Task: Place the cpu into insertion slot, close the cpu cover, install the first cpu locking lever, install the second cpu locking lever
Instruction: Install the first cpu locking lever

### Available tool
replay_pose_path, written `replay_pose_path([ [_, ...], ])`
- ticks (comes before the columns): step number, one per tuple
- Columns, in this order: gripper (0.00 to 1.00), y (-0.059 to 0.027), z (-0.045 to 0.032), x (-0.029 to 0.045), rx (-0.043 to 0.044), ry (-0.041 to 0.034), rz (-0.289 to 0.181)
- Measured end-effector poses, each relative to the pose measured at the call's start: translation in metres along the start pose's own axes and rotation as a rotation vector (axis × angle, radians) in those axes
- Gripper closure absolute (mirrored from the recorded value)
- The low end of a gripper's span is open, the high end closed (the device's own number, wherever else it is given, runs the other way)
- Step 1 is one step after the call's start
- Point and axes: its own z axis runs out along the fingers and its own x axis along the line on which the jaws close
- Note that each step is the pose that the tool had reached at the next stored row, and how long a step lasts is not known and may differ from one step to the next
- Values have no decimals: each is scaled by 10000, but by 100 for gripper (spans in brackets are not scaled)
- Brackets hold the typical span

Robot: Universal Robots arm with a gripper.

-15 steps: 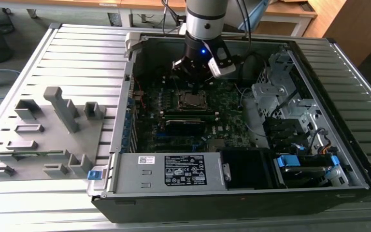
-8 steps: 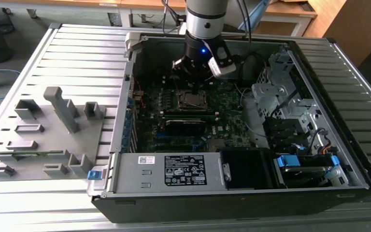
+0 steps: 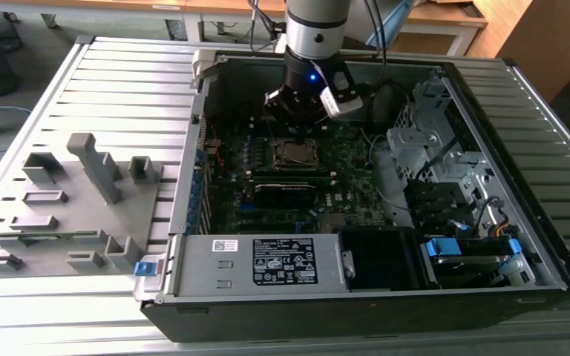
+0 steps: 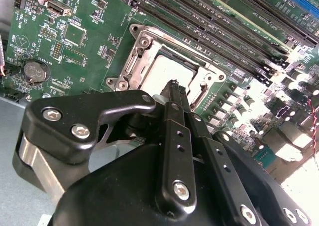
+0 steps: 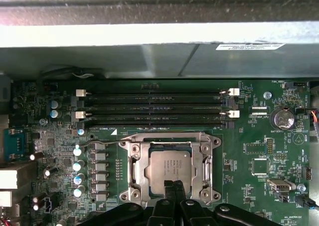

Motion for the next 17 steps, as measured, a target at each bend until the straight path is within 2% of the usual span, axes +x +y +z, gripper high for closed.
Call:
replay_pose_path([
  [17,89,-15,-1,184,-5,-189,4],
])
